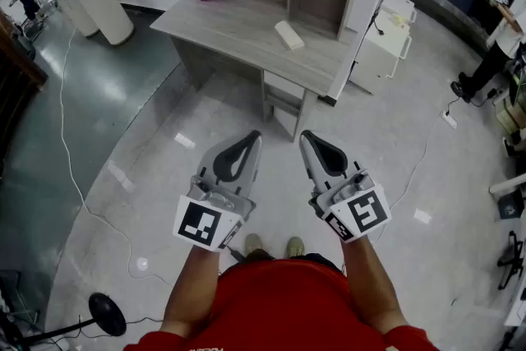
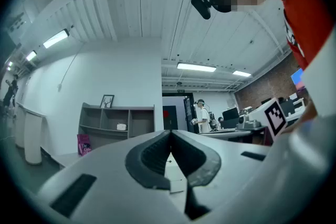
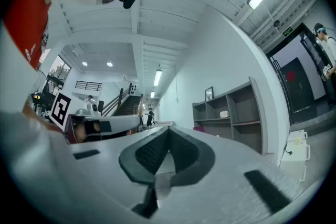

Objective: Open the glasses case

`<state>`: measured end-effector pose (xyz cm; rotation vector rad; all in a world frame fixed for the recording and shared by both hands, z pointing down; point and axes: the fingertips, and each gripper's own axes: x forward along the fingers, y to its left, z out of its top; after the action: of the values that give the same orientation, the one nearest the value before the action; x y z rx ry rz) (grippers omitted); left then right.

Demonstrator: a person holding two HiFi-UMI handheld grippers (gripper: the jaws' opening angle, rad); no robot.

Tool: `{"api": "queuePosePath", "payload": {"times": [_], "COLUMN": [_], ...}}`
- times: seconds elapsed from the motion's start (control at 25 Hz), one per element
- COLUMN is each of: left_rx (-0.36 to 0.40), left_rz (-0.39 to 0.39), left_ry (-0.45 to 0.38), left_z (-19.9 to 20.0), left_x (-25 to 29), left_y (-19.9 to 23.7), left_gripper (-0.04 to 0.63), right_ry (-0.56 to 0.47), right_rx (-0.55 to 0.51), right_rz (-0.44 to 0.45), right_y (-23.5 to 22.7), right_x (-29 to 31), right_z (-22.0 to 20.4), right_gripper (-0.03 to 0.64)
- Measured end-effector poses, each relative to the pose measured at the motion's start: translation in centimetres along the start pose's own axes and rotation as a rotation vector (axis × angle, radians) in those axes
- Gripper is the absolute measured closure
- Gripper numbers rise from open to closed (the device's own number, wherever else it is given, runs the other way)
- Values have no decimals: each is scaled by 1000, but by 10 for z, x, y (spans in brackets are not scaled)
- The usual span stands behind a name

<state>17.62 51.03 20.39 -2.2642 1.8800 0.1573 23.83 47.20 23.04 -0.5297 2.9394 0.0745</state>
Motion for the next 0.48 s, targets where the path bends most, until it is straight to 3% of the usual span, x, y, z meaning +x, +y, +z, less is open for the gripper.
{"api": "queuePosePath", "payload": {"times": [0.48], "left_rx": [-11], "left_rz": [3], "left_ry": [-22], "left_z": [-3], "left_x": [-22], "left_y": [53], "left_gripper": [586], "right_ry": [-16], "right_rx": [19], "right_rz": [0], "right_y": [24], "right_x": [39], "right_z": [-8], "right_gripper": [612]}}
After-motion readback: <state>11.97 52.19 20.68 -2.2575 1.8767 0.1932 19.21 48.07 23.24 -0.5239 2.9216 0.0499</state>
